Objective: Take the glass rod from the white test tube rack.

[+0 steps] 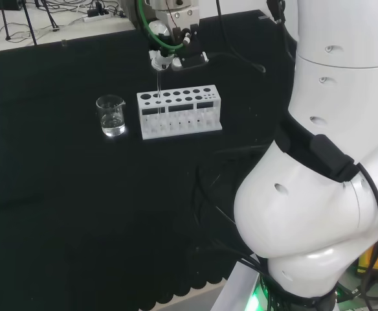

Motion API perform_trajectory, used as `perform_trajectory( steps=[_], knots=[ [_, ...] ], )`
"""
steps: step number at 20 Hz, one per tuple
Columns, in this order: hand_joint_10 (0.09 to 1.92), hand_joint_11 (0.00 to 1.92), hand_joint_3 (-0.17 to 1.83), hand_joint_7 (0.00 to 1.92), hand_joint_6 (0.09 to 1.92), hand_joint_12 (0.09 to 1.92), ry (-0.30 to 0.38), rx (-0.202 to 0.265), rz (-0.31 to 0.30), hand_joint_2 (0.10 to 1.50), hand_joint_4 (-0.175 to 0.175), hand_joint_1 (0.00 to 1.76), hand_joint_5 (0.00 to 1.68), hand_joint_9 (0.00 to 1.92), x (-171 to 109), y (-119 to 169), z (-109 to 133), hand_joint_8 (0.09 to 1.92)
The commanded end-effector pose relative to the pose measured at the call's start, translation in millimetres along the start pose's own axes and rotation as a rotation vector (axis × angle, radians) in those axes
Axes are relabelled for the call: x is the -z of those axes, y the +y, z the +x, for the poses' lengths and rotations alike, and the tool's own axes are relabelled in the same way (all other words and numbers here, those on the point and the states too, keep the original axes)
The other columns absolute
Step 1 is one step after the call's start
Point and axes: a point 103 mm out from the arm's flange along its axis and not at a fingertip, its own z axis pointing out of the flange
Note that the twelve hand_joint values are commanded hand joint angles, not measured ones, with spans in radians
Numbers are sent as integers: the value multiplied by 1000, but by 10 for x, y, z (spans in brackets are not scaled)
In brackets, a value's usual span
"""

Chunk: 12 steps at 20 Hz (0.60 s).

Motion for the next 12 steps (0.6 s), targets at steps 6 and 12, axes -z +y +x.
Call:
perform_trajectory(
  steps=[6,12],
  knots=[
    [823,1646,847,1222,619,472,3,-27,-117,592,-175,1317,1229,1534,154,-65,54,1083],
    [706,1729,905,1276,502,378,15,-26,-164,535,-175,1328,1302,1622,457,-180,94,1032]
  ],
)
